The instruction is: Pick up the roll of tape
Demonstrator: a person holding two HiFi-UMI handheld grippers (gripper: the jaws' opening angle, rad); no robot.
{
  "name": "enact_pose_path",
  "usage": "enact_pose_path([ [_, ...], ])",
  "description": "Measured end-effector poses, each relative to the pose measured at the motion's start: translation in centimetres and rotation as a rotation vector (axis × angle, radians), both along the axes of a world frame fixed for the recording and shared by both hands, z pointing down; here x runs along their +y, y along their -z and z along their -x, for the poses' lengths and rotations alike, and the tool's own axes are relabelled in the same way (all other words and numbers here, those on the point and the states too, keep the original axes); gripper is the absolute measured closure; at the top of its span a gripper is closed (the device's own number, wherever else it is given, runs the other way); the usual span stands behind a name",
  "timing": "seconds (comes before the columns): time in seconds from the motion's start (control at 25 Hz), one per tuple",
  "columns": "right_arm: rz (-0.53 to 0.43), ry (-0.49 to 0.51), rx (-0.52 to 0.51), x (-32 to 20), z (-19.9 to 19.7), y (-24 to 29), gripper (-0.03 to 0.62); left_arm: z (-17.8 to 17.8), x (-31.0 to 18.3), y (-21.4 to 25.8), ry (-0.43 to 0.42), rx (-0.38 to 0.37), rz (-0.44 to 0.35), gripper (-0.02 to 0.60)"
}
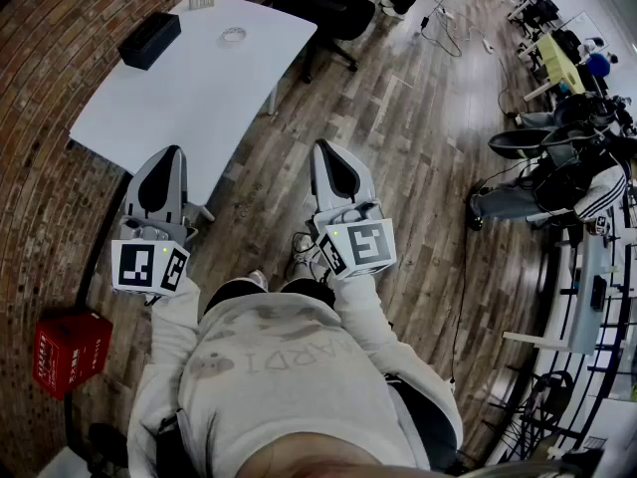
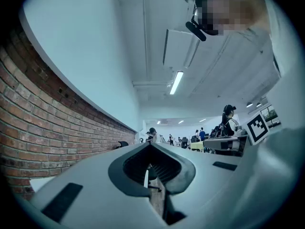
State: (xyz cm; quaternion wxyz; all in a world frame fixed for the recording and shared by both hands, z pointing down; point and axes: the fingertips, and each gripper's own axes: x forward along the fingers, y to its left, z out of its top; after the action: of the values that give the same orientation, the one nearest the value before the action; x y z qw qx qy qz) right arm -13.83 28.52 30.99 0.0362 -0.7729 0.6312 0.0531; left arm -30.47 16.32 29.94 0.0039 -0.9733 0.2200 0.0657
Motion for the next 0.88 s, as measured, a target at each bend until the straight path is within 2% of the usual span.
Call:
enact_pose_path([
  [0.4,-0.002,0.001,0.006,-1.2,0.5,0.6,0.583,0.5,-1.1,0.4,0.000,0.017,-0.002,0.580],
  [0.6,-0.054,-0.015,-0.048,-1.9,-0.1,1.1,0.583,0.6,-2.2,0.4,0.000,0.028,0.000,0.580],
  [0.88,-0.028,0.005,-0.051,-3.5,-1.6,-0.1,0.583,-1.3,-3.8,-0.7,-0.008,0.021,0.020,0.580],
])
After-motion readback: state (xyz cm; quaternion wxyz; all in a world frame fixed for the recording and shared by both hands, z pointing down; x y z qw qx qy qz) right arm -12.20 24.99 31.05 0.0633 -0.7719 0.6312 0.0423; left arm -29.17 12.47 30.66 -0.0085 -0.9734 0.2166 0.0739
